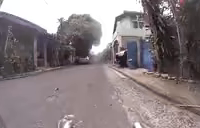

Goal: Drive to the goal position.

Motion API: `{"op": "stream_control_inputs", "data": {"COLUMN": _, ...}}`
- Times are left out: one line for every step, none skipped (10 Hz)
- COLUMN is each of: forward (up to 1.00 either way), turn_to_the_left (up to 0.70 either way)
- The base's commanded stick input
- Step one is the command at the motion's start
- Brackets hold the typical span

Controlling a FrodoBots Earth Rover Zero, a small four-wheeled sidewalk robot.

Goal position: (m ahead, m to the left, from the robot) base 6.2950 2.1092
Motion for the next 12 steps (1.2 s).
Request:
{"op": "stream_control_inputs", "data": {"forward": 0.7, "turn_to_the_left": -0.14}}
{"op": "stream_control_inputs", "data": {"forward": 0.7, "turn_to_the_left": -0.14}}
{"op": "stream_control_inputs", "data": {"forward": 0.7, "turn_to_the_left": -0.14}}
{"op": "stream_control_inputs", "data": {"forward": 0.7, "turn_to_the_left": -0.14}}
{"op": "stream_control_inputs", "data": {"forward": 0.7, "turn_to_the_left": -0.14}}
{"op": "stream_control_inputs", "data": {"forward": 0.7, "turn_to_the_left": -0.14}}
{"op": "stream_control_inputs", "data": {"forward": 0.7, "turn_to_the_left": -0.14}}
{"op": "stream_control_inputs", "data": {"forward": 0.7, "turn_to_the_left": -0.14}}
{"op": "stream_control_inputs", "data": {"forward": 0.7, "turn_to_the_left": -0.14}}
{"op": "stream_control_inputs", "data": {"forward": 0.7, "turn_to_the_left": -0.14}}
{"op": "stream_control_inputs", "data": {"forward": 0.7, "turn_to_the_left": -0.14}}
{"op": "stream_control_inputs", "data": {"forward": 0.7, "turn_to_the_left": -0.14}}
